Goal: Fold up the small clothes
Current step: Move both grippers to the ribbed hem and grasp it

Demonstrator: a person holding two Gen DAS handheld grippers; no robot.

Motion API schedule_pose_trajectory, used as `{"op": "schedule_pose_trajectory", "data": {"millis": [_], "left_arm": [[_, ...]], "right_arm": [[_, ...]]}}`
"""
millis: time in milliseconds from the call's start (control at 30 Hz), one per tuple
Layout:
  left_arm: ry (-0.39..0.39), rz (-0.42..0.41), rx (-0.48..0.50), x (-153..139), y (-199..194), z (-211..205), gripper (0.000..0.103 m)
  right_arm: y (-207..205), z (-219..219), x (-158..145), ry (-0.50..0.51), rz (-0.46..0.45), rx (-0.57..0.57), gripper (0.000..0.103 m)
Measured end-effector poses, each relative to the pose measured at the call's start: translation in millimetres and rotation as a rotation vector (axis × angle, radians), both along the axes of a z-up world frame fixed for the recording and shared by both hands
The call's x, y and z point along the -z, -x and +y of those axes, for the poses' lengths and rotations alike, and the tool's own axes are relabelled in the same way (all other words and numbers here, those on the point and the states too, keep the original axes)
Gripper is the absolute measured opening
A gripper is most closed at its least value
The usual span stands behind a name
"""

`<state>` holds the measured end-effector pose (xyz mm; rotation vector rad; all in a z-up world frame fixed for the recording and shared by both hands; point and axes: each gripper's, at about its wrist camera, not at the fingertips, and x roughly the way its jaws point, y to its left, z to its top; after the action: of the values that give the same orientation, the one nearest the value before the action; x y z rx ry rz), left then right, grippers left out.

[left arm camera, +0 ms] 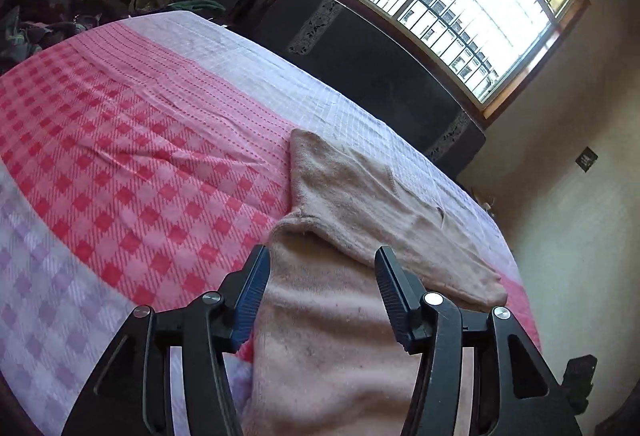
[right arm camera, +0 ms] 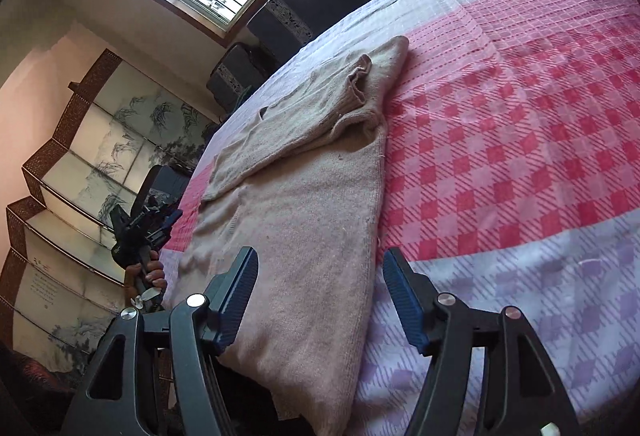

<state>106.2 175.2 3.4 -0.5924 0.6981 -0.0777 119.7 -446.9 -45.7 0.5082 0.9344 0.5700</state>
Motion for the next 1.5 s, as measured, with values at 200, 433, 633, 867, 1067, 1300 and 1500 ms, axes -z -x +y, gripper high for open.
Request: {"op": "schedule_pose_trajectory", "data": {"millis": [200,433,633,867,1067,1300,1500], "left_arm": [[-0.011,0.014,0.126,10.1,106.0,17.0,0.055],[0.099,0.049,0.130,47.4,175.8,16.3,0.055],[0.123,0.073,0.190,64.9,184.6,-10.3,0.055],[0.161,0.096,0.212,76.7,173.4,-26.1,0.055],[0.083,0.093,0.223,68.1,167.8,-47.2,0.009],[0.080,0.105,0.222,60.3,167.2,-49.0,0.008],[0.041,0.119,0.166,61.8,170.5,-46.4,0.069]], "right_arm": [[52.1,-3.3,10.1,0.006,0.010,-0.089,0.064],[74.1,14.8,27.3,0.107,0.010,-0.119,0.064],[79.0,23.2,42.2,0.071,0.031,-0.141,0.064],[79.6,33.7,53.9,0.012,0.041,-0.158,0.035],[89.7,48.1,57.2,0.045,0.041,-0.185,0.013],[92.7,49.7,47.4,0.025,0.006,-0.203,0.017],[82.5,47.3,58.0,-0.007,0.044,-0.193,0.037]]}}
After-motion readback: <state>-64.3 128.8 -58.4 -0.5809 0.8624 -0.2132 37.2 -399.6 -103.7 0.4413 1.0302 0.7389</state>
